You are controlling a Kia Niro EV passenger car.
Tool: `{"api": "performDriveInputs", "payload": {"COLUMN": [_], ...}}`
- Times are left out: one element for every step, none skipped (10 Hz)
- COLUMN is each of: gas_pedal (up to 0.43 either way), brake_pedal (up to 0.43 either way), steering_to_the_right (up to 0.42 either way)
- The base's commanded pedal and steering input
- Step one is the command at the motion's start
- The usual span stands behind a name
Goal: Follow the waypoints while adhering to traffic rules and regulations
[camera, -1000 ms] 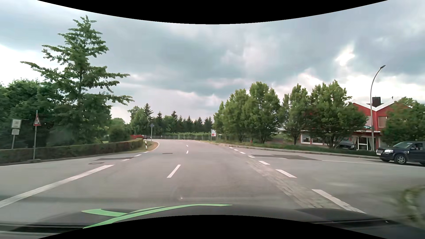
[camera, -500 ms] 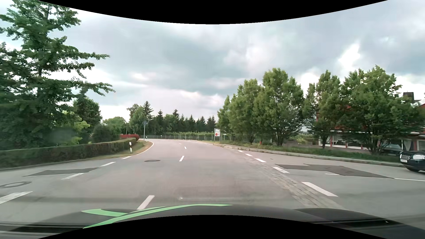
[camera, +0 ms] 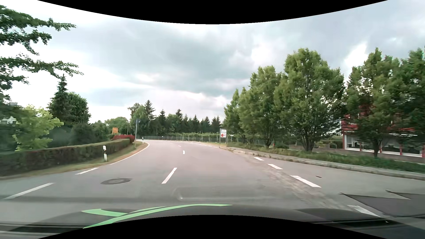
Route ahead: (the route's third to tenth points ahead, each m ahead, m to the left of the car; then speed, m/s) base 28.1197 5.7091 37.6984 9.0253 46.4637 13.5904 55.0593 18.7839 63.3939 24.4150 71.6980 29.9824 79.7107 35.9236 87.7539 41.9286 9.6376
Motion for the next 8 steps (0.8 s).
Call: {"api": "performDriveInputs", "payload": {"gas_pedal": [0.047, 0.059, 0.067, 0.067, 0.067, 0.079, 0.087, 0.087], "brake_pedal": [0.000, 0.000, 0.000, 0.000, 0.000, 0.000, 0.000, 0.000], "steering_to_the_right": [-0.025, -0.025, -0.026, -0.026, -0.026, -0.027, -0.029, -0.029]}}
